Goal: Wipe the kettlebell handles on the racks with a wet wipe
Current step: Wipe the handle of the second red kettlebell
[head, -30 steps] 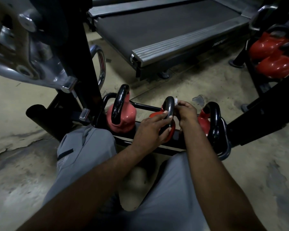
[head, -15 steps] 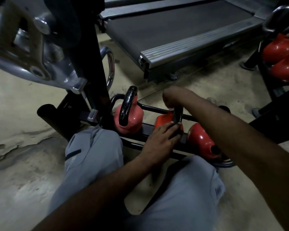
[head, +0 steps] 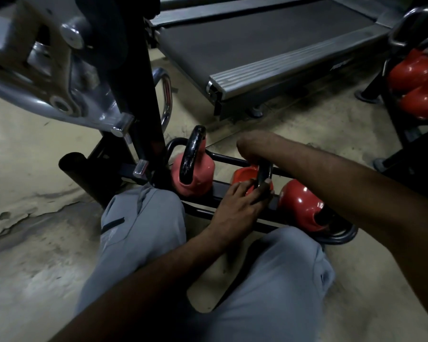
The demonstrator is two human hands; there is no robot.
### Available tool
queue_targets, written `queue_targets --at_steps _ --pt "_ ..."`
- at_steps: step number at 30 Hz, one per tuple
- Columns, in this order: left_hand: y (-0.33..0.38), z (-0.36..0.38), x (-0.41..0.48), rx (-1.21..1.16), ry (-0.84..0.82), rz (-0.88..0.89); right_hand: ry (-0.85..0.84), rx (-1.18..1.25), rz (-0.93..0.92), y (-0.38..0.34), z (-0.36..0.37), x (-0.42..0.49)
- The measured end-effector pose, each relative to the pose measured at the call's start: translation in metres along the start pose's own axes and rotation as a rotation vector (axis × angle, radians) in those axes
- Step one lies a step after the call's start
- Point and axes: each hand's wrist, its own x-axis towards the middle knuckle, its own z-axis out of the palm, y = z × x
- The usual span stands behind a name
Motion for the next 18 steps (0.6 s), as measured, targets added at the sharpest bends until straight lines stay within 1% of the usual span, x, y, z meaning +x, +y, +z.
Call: queue_targets --at_steps 2,3,5,6,8,10,11,14,15,18 --pt "0.000 -0.001 0.000 0.019 -0.004 0.000 0.065 -0.023 -0.010 0.004 0.000 -0.003" --pt "0.001 0.000 -0.001 0.029 0.005 0.001 0.070 -0.042 -0.014 0.004 0.001 -0.005" --pt "0.003 0.002 -0.002 0.037 0.022 -0.001 -0.011 -0.102 -0.035 -0.004 -0.001 -0.009" --pt "0.004 0.003 -0.001 0.035 0.034 -0.001 -0.078 -0.152 -0.040 -0.009 -0.003 -0.011" --pt "0.003 0.003 -0.001 0.033 0.045 -0.005 -0.156 -0.165 -0.014 -0.012 -0.009 -0.009" --pt "0.003 0.002 -0.001 0.046 0.036 -0.018 -0.138 -0.118 0.004 -0.004 -0.018 -0.007" --pt "0.005 0.002 -0.001 0.049 0.037 -0.023 -0.144 -0.095 -0.024 0.000 -0.019 -0.006" --pt "0.005 0.001 -0.001 0.044 0.053 -0.036 -0.314 0.015 -0.135 0.006 -0.022 -0.007" --pt "0.005 0.001 0.000 0.046 0.046 -0.039 -0.327 0.086 -0.160 0.010 -0.023 -0.008" --pt "0.005 0.002 -0.002 0.033 -0.003 -0.039 -0.173 0.167 -0.169 0.028 -0.021 -0.018"
